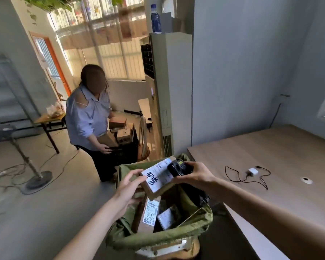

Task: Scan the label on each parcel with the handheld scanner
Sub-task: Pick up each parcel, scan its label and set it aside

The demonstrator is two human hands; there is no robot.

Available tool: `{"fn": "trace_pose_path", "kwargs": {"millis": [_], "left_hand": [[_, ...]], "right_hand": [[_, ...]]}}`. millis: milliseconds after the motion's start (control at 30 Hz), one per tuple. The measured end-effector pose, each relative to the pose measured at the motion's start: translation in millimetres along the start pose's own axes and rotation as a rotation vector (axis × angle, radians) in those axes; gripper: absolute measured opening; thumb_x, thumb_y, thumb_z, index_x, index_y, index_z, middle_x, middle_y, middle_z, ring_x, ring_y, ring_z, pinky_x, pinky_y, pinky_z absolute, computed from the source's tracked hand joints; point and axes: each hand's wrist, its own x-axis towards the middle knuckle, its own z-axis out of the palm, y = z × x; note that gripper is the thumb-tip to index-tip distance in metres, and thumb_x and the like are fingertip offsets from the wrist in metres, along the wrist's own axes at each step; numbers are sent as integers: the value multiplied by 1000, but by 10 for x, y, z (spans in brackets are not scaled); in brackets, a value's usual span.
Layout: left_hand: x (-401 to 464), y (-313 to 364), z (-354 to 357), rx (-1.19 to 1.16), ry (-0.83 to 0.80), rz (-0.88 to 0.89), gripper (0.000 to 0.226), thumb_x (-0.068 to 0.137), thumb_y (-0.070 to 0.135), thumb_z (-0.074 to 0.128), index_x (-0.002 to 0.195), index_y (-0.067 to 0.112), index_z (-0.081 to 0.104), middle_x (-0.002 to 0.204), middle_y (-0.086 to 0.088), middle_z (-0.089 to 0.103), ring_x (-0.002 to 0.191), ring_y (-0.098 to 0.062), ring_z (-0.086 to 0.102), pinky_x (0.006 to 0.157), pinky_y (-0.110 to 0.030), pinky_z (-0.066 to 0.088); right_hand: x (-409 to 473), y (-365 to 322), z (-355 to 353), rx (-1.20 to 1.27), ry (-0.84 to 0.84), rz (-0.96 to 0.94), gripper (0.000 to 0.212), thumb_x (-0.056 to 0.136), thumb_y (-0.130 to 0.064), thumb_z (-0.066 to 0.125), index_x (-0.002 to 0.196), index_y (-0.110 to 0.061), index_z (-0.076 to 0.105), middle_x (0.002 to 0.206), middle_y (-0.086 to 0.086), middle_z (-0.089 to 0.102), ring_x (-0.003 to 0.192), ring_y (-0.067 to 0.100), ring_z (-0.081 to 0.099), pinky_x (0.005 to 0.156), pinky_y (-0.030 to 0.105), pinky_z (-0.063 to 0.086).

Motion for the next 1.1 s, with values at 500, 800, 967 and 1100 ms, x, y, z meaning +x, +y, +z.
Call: {"fn": "trace_pose_path", "kwargs": {"millis": [500,800,967,1100], "left_hand": [[1407,-759,29,1,-1,-245,57,84,24,79,133,38,53,114,-13,72,96,-25,75,77,-35,62],[2034,-1304,380,-23,6,-348,55,89,22,73,140,21,51,117,-14,68,99,-31,72,69,-34,62],[2269,-1578,506,117,-49,-455,63,84,52,74,137,35,45,128,-5,59,107,-30,63,75,-45,61],[2330,-1735,455,409,-64,-417,60,85,54,72,137,34,48,130,3,54,99,-20,59,84,-45,55]], "right_hand": [[1657,829,548,11,-122,143,61,63,-41,96,118,-31,70,101,-12,76,89,8,74,85,29,63],[1999,1441,696,14,-135,273,62,63,-35,98,118,-28,71,100,-11,77,86,5,74,75,18,58],[2080,1685,610,-53,-82,338,71,64,-41,96,127,-26,68,104,-13,74,90,4,71,75,18,55],[2025,1842,383,-79,-31,366,71,64,-41,97,126,-24,67,94,-18,69,78,-4,68,62,8,48]]}}
